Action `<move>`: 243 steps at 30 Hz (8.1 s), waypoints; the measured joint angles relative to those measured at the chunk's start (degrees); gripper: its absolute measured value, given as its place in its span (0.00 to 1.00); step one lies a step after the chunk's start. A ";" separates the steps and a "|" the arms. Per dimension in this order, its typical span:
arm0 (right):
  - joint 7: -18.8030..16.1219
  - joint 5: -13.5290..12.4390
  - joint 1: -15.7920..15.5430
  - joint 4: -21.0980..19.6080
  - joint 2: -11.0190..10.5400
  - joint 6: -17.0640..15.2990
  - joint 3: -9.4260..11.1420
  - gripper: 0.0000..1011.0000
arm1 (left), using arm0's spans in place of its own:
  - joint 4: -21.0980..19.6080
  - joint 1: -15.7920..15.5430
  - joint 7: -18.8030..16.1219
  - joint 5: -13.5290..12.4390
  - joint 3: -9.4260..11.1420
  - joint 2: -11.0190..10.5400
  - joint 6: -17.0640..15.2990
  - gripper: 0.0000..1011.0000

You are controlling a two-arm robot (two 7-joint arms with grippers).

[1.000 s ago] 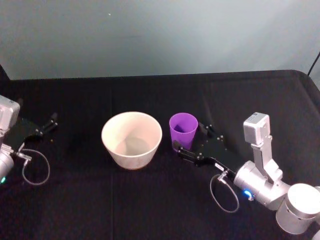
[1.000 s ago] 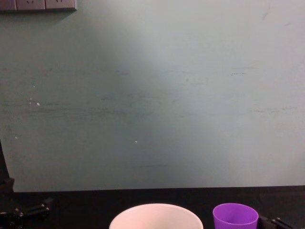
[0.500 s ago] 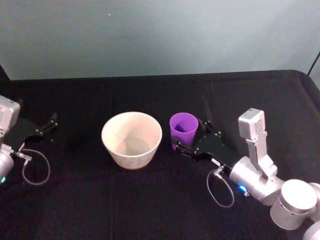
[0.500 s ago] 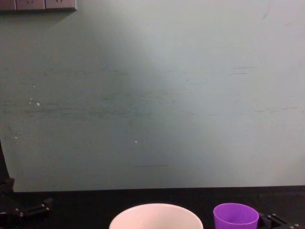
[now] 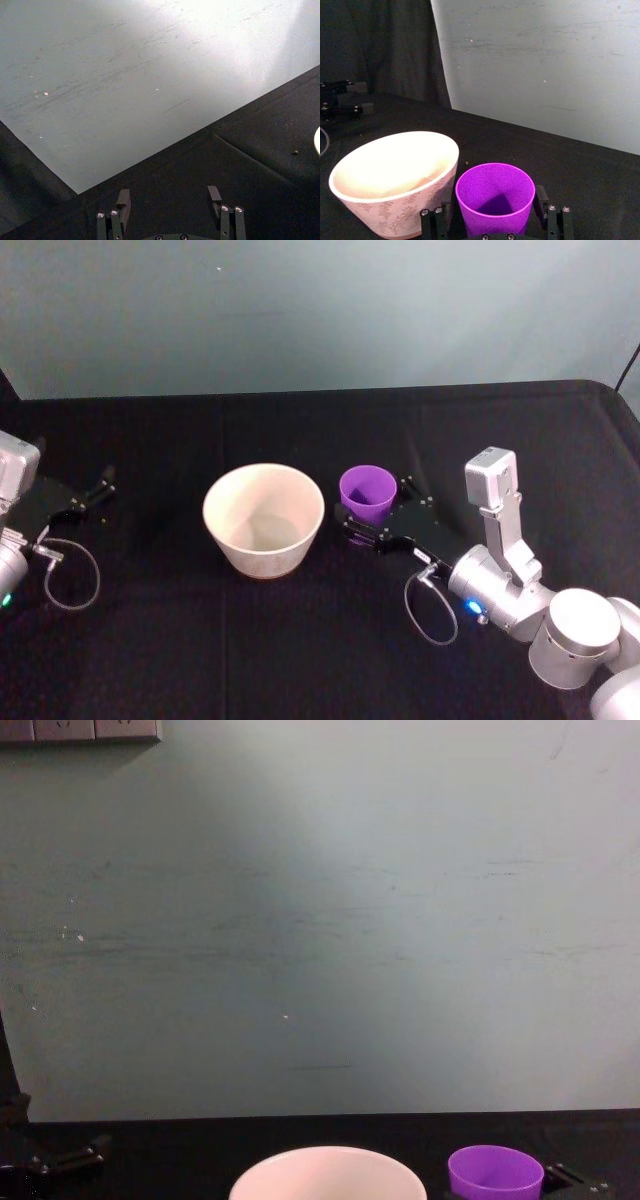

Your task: Pick up the cup and pour the mung beans from the cup into the bowl.

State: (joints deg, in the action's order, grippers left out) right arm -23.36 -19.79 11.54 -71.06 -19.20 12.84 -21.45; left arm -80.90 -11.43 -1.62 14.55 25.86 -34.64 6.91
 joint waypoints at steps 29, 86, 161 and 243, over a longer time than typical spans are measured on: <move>0.12 0.10 0.05 0.14 0.15 -0.12 0.10 0.76 | 0.00 0.00 0.00 0.00 0.00 0.00 0.00 0.99; 7.46 -1.52 -2.82 -36.79 -6.93 -28.50 10.99 0.73 | 0.00 0.00 0.00 0.00 0.00 0.00 0.00 0.99; 7.34 -1.42 -2.87 -36.46 -6.80 -28.26 10.88 0.73 | 0.00 0.00 0.00 0.00 0.00 0.00 0.00 0.99; 7.34 -1.42 -2.87 -36.46 -6.80 -28.26 10.88 0.73 | 0.00 0.00 0.00 0.00 0.00 0.00 0.00 0.99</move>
State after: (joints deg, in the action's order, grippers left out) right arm -16.02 -21.21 8.67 -107.51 -26.00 -15.42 -10.58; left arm -80.90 -11.43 -1.62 14.55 25.86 -34.65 6.91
